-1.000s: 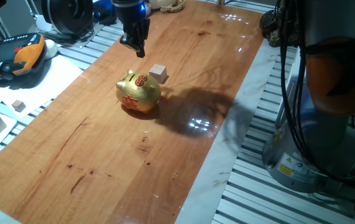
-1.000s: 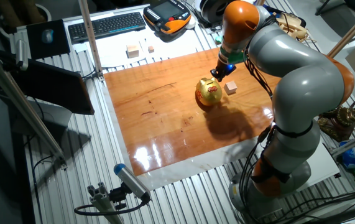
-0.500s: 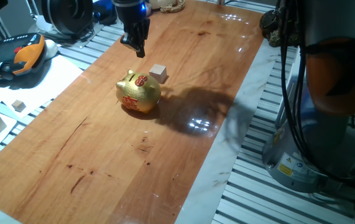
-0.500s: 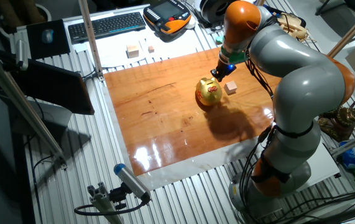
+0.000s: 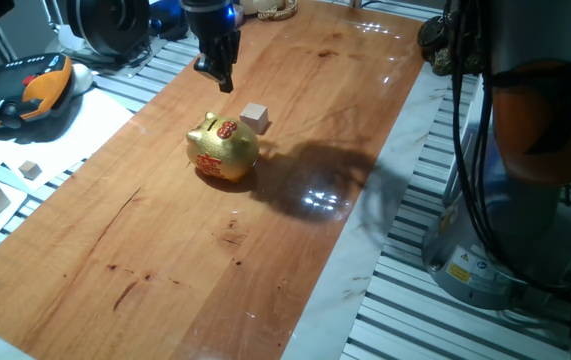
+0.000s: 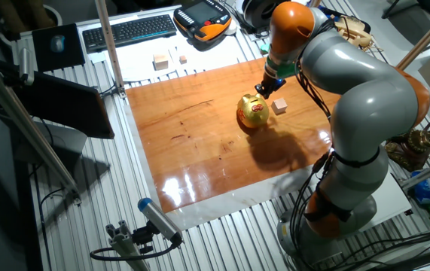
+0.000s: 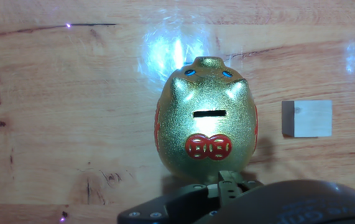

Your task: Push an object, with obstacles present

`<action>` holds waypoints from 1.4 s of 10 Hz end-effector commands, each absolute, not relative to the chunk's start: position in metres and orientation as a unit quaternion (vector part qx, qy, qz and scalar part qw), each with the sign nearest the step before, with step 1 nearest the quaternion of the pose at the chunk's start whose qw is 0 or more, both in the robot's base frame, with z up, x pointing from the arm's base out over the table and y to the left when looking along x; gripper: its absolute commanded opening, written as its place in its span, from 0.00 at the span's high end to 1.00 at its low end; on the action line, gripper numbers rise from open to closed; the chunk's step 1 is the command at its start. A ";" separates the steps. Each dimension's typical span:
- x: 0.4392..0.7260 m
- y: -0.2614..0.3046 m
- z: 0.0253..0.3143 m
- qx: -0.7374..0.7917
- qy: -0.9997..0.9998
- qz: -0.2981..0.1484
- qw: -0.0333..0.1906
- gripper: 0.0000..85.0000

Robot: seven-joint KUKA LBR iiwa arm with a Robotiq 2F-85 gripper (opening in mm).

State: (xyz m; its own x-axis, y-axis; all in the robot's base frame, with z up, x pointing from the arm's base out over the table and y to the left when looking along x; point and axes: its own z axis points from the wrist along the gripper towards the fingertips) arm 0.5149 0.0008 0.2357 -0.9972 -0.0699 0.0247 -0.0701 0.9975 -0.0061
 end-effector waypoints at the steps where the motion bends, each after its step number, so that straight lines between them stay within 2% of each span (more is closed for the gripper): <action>1: 0.515 0.001 0.236 0.036 -0.999 0.002 0.012 1.00; 11: 0.515 0.001 0.236 0.010 -1.000 -0.009 0.020 1.00; 14: 0.515 0.001 0.236 -0.011 -1.000 0.002 0.027 1.00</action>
